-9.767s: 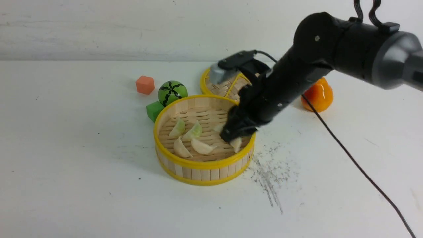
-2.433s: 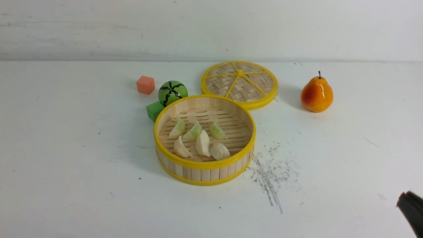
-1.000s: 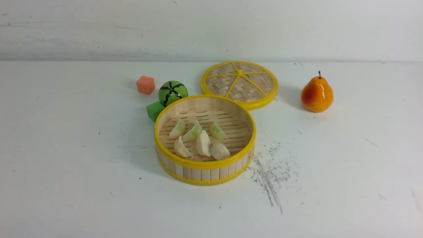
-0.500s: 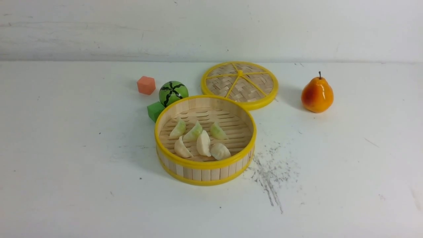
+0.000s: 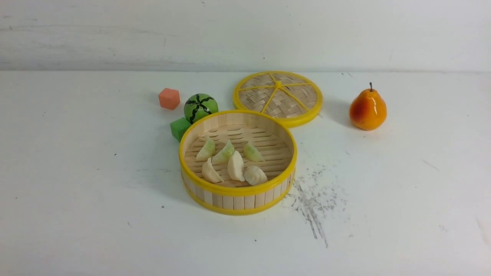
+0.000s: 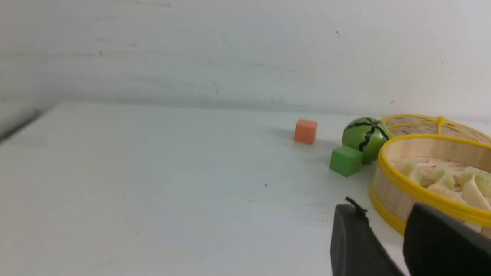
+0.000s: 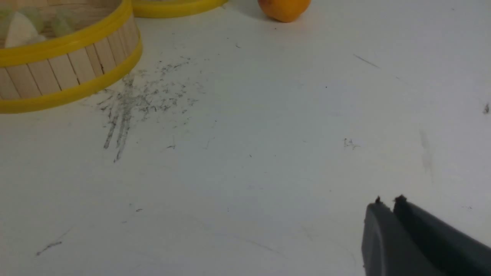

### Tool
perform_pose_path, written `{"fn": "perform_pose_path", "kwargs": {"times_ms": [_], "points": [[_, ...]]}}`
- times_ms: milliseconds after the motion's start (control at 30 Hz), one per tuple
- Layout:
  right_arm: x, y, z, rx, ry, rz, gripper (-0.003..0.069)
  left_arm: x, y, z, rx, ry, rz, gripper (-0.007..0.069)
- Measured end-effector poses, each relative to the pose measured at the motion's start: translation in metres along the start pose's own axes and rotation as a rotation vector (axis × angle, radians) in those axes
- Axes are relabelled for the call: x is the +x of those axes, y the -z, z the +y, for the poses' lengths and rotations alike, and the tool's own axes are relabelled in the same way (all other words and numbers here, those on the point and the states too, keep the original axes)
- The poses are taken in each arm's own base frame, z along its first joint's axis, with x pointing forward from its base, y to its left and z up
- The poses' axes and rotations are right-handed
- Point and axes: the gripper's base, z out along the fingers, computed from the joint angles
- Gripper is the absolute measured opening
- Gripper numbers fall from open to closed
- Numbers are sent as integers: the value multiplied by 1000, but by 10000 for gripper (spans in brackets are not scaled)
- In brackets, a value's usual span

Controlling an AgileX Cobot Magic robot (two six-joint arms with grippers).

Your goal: Put the dumplings into the steamer on the white table.

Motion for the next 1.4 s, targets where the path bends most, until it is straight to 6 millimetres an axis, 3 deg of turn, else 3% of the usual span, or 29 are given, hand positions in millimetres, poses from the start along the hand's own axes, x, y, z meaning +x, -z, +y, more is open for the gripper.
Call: {"fn": "perform_pose_path", "kwargs": {"times_ms": [133, 300, 1400], "points": [[0, 0, 0, 0, 0, 0, 41, 14, 1, 1, -20, 116, 135, 118], [0, 0, 0, 0, 0, 0, 48, 29, 4, 3, -47, 134, 295, -13], [0, 0, 0, 0, 0, 0, 88, 30, 4, 3, -46, 107, 314, -13]]}}
